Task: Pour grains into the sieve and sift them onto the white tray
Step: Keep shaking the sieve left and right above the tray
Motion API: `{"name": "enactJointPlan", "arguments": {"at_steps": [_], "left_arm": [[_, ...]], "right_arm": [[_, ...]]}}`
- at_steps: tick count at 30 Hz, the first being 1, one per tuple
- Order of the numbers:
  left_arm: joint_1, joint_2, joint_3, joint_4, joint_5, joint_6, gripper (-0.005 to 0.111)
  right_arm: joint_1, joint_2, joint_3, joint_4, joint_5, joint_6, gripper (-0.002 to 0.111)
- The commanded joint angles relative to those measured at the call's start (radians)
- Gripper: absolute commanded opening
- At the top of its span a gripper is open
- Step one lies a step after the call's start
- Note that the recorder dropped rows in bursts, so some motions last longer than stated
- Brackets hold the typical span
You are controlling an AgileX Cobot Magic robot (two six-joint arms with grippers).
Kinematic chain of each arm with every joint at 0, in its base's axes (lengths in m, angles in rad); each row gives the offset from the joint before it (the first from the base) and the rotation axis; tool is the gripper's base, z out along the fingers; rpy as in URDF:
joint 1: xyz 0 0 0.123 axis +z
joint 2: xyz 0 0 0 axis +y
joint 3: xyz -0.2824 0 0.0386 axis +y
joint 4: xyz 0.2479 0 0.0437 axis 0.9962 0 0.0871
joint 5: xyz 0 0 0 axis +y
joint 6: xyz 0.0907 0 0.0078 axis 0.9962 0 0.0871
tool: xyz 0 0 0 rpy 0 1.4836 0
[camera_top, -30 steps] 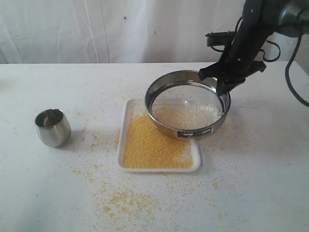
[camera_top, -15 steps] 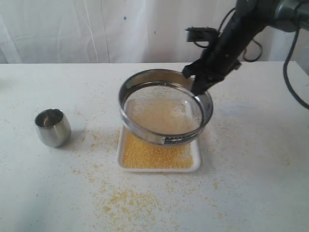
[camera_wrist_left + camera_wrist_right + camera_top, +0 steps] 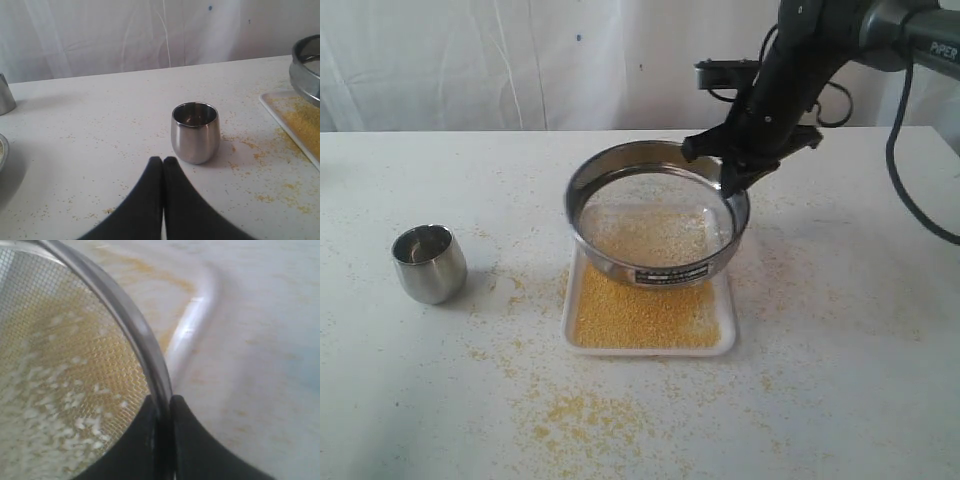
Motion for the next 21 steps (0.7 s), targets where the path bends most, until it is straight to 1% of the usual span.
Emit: {"name": "enactJointPlan", "arguments": {"at_steps": [1, 2, 3, 4, 6, 7, 8, 9, 10, 11, 13, 14, 15, 16, 17, 19, 20, 21], "left_arm": [[0.001, -0.005, 0.004, -0.006, -0.006, -0.006, 0.000], [0.001, -0.005, 0.004, -0.006, -0.006, -0.006, 0.000], [0.001, -0.005, 0.004, -0.006, -0.006, -0.006, 0.000], [0.001, -0.005, 0.004, -0.006, -0.006, -0.006, 0.000], [0.001, -0.005, 0.004, -0.006, -0.006, -0.006, 0.000], [0.001, -0.005, 0.004, -0.006, -0.006, -0.006, 0.000], [0.001, -0.005, 0.004, -0.006, -0.006, -0.006, 0.000], [0.001, -0.005, 0.004, -0.006, -0.006, -0.006, 0.000], [0.001, -0.005, 0.004, -0.006, -0.006, -0.006, 0.000], [0.001, -0.005, 0.004, -0.006, -0.006, -0.006, 0.000], [0.001, -0.005, 0.004, -0.006, -0.006, -0.006, 0.000], [0.001, -0.005, 0.004, -0.006, -0.006, -0.006, 0.000], [0.001, -0.005, 0.004, -0.006, -0.006, -0.006, 0.000], [0.001, -0.005, 0.004, -0.006, -0.006, -0.006, 0.000], [0.001, -0.005, 0.004, -0.006, -0.006, -0.006, 0.000], [0.001, -0.005, 0.004, -0.006, -0.006, -0.006, 0.000], [0.001, -0.005, 0.004, -0.006, -0.006, -0.006, 0.000], [0.001, -0.005, 0.004, -0.006, -0.006, -0.006, 0.000]], "right_arm": [[-0.013, 0.001, -0.001, 0.236, 0.086, -0.280, 0.000], [-0.011, 0.003, 0.005, 0.352, 0.086, -0.419, 0.000], [-0.011, 0.003, 0.009, 0.366, 0.086, -0.426, 0.000], [-0.011, 0.003, 0.009, 0.334, 0.086, -0.400, 0.000], [-0.013, 0.003, 0.010, 0.108, -0.024, -0.166, 0.000], [-0.013, 0.003, 0.010, -0.032, -0.051, 0.005, 0.000], [-0.013, 0.003, 0.010, -0.127, -0.043, 0.144, 0.000], [-0.013, 0.003, 0.010, -0.153, -0.024, 0.176, 0.000], [-0.011, 0.003, 0.010, -0.095, 0.015, 0.113, 0.000], [-0.011, 0.003, 0.010, 0.030, 0.076, -0.048, 0.000], [-0.011, 0.003, 0.023, 0.288, 0.086, -0.377, 0.000], [-0.011, 0.001, 0.030, 0.352, 0.086, -0.426, 0.000], [-0.014, 0.001, 0.030, 0.345, 0.086, -0.414, 0.000], [-0.022, 0.001, 0.030, 0.291, 0.059, -0.350, 0.000], [-0.021, 0.001, 0.030, 0.192, -0.015, -0.233, 0.000], [-0.021, 0.001, 0.032, -0.018, -0.046, 0.064, 0.000], [-0.021, 0.001, 0.033, -0.043, -0.028, 0.106, 0.000], [-0.018, 0.001, 0.033, 0.003, 0.007, 0.044, 0.000]]}}
